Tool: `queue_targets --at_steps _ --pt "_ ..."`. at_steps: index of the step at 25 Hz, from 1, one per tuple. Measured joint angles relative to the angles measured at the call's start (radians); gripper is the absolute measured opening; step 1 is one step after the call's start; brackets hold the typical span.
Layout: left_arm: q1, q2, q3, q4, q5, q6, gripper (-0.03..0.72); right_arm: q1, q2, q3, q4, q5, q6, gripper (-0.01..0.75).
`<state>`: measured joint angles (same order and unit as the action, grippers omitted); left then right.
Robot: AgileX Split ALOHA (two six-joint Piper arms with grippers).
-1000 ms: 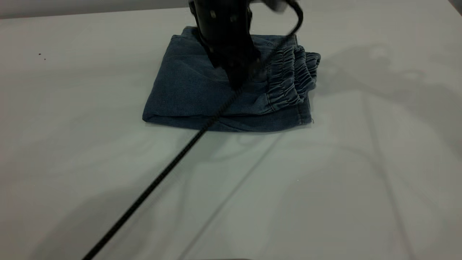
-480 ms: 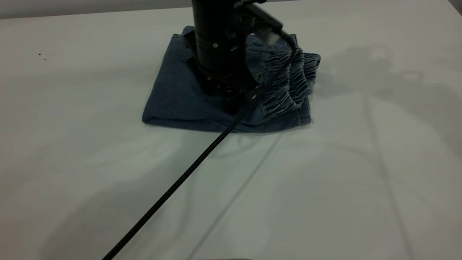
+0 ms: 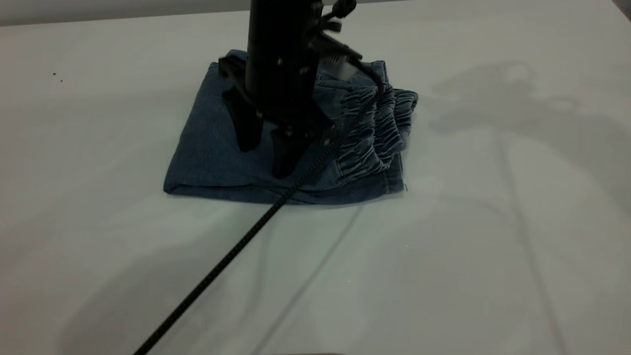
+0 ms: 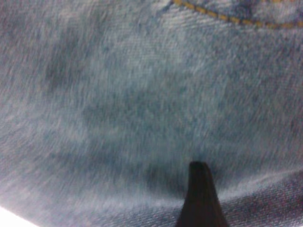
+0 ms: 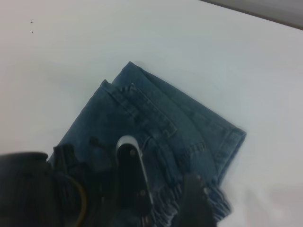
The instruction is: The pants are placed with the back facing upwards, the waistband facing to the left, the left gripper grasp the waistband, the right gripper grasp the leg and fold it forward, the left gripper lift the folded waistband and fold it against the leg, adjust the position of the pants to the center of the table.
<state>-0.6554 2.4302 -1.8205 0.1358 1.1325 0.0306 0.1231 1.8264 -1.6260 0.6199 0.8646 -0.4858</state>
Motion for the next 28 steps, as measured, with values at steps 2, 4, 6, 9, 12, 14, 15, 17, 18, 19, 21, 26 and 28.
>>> queue_targets --at_steps 2,4,6,9,12,14,15,17,18,19,21,26,28 --pt "0.0 0.001 -0.067 0.0 0.018 0.008 0.47 -0.001 -0.004 0.0 0.0 0.0 -0.002 0.434" --pt "0.0 0.001 -0.145 -0.001 0.029 0.009 0.47 -0.002 -0.019 0.0 -0.004 0.0 -0.008 0.434" --pt "0.0 0.001 -0.238 -0.001 0.039 0.017 0.47 -0.002 -0.052 0.0 -0.007 0.002 -0.014 0.434" --pt "0.0 0.0 -0.365 0.0 0.039 0.048 0.47 -0.003 -0.122 0.0 -0.017 0.022 -0.017 0.434" --pt "0.0 -0.027 -0.434 0.0 0.039 0.062 0.47 -0.003 -0.208 0.0 -0.049 0.069 0.002 0.434" --pt "0.0 -0.071 -0.443 0.001 0.039 0.066 0.47 -0.003 -0.271 0.0 -0.069 0.114 0.037 0.434" --pt "0.0 -0.094 -0.443 0.008 0.039 0.066 0.47 -0.003 -0.298 0.0 -0.076 0.144 0.053 0.434" --pt "0.0 -0.156 -0.443 0.046 0.039 0.062 0.47 -0.003 -0.364 0.0 -0.078 0.211 0.087 0.434" --pt "0.0 -0.19 -0.443 0.066 0.039 0.057 0.47 -0.003 -0.396 0.0 -0.078 0.244 0.105 0.434" --pt "0.0 -0.22 -0.443 0.083 0.039 0.052 0.47 -0.003 -0.422 0.0 -0.078 0.292 0.13 0.434" --pt "0.001 -0.298 -0.444 0.095 0.039 0.045 0.47 -0.003 -0.479 0.0 -0.082 0.364 0.175 0.434" --pt "0.001 -0.534 -0.322 0.095 0.039 0.013 0.47 -0.003 -0.602 0.07 -0.127 0.391 0.248 0.434" --pt "0.001 -0.648 -0.205 0.095 0.039 0.008 0.47 -0.003 -0.659 0.14 -0.132 0.391 0.259 0.434"
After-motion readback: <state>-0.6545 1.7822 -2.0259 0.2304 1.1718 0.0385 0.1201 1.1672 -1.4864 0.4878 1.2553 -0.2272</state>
